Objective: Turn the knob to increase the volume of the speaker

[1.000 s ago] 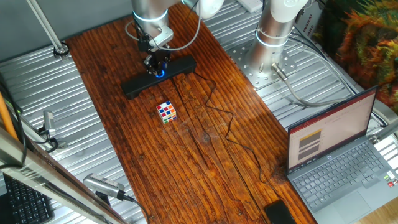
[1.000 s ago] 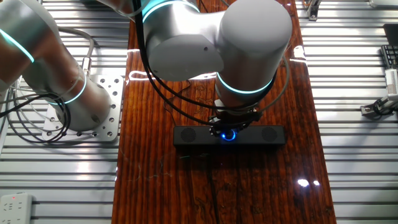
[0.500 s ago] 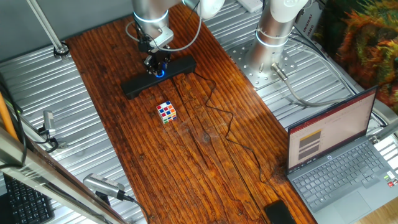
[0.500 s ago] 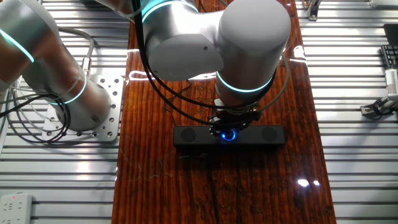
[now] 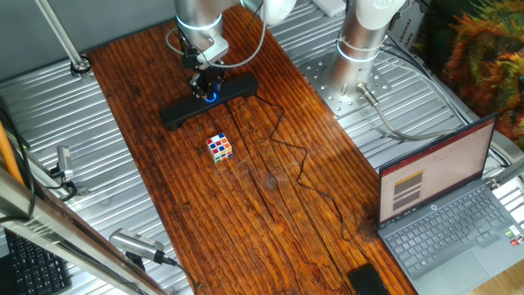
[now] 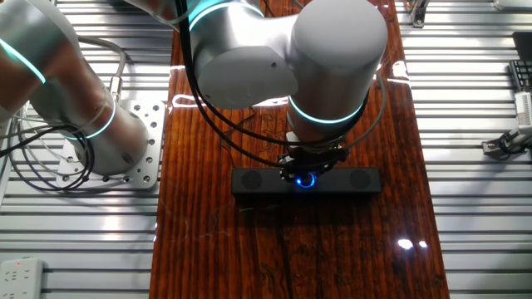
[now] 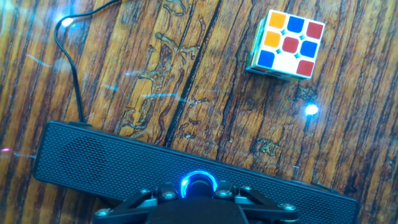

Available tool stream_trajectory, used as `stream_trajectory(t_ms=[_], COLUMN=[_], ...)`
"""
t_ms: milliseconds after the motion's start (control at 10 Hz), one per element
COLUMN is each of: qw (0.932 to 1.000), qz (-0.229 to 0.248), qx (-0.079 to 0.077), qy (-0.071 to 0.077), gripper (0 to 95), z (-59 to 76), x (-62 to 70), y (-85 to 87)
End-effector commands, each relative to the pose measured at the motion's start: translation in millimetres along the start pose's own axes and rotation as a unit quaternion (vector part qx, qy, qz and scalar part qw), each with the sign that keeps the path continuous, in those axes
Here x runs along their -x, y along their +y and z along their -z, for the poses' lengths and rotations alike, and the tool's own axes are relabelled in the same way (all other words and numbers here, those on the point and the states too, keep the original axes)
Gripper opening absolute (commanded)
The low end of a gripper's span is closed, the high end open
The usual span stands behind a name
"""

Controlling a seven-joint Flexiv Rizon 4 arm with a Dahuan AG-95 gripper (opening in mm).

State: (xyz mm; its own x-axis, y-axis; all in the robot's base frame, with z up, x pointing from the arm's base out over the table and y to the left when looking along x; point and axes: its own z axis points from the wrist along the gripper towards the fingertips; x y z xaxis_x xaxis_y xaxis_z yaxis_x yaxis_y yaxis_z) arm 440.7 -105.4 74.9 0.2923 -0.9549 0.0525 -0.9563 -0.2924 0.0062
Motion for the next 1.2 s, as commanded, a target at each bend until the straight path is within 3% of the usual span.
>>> stream_trajectory(t_ms=[100, 1200], qw=[1.0000, 0.9999], qz=[-0.002, -0.012], qx=[-0.001, -0.001], qy=[-0.001, -0.001], gripper=[38.0, 38.0], z=[-0.6, -4.9], x=[-0.1, 0.0], y=[0.1, -0.1])
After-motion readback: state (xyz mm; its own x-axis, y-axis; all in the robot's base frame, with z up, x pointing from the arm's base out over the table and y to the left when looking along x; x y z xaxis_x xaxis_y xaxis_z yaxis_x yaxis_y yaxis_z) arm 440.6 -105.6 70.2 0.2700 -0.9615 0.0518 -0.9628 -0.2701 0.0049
